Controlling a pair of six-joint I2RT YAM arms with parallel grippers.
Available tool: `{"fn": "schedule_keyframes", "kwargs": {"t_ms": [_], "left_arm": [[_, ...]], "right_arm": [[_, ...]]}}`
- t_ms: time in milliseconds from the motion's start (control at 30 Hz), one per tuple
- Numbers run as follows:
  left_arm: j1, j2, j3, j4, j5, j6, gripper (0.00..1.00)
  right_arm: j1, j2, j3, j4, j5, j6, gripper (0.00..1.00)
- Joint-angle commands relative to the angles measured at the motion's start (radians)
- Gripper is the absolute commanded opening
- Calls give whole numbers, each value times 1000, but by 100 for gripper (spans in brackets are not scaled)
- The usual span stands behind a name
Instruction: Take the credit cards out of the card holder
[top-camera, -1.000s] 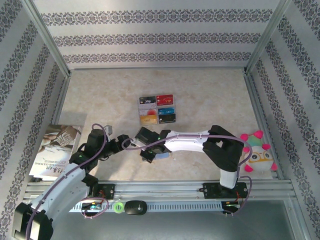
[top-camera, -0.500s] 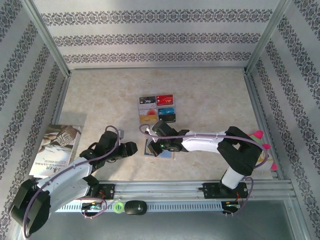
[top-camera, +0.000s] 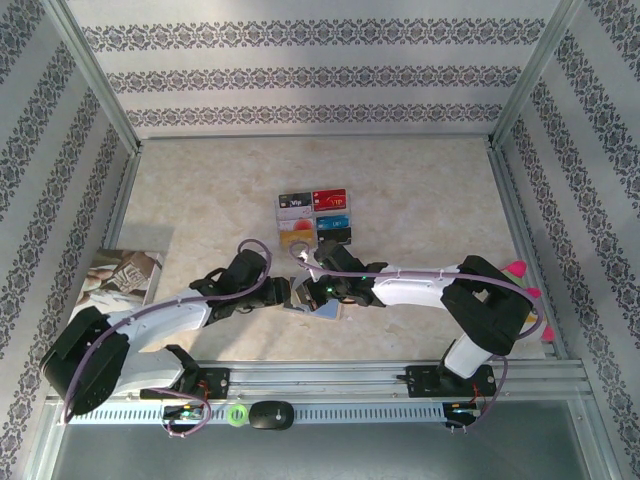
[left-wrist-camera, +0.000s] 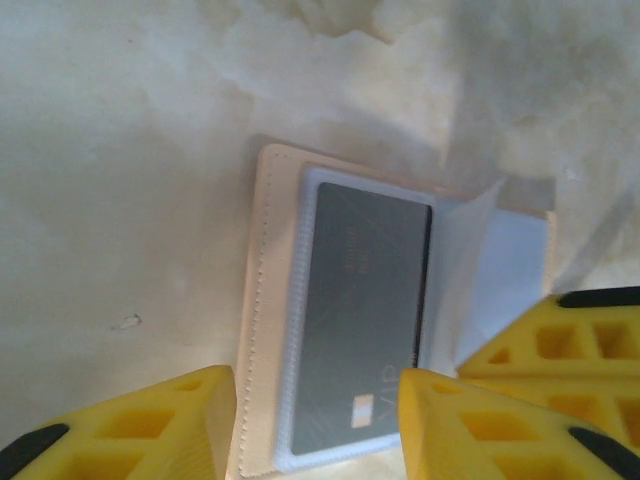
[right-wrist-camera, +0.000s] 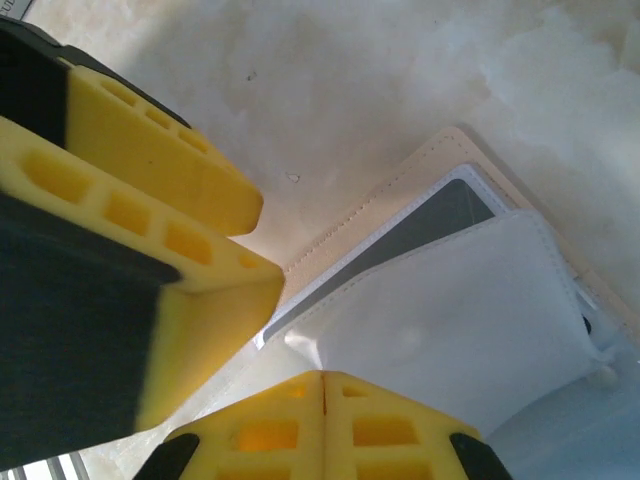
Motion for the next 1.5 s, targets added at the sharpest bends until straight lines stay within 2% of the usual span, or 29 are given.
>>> {"fn": "schedule_keyframes", "kwargs": {"t_ms": [0, 233, 433, 600, 700, 1067, 1300, 1400, 1467], "left_arm": [[-28, 48, 25, -30, -29, 18, 48], [-49, 69, 46, -43, -58, 12, 42], [-59, -55, 13, -74, -124, -21, 41], [-58, -29, 25, -70, -82, -27, 11], [-59, 12, 37, -87, -88, -30, 2], [-70, 47, 17, 71, 3, -42, 0], [-77, 139, -6, 194, 110, -76, 0], [-77, 147, 4, 196, 127, -68, 0], [-77, 147, 9, 204, 138, -66, 0]], "right_arm": [[-3, -27, -22, 38, -22, 16, 0], [-4, -37, -33, 47, -21, 19, 0], [-4, -47, -43, 48, -15, 18, 0], [-4, -52, -50, 53, -15, 17, 0], [-4, -52, -48, 53, -16, 14, 0], [-5, -48, -56, 72, -22, 18, 0], [-12, -79, -60, 84, -29, 32, 1], [-26, -150, -82, 80, -22, 43, 21], [-44, -218, -113, 74, -7, 49, 27]]}}
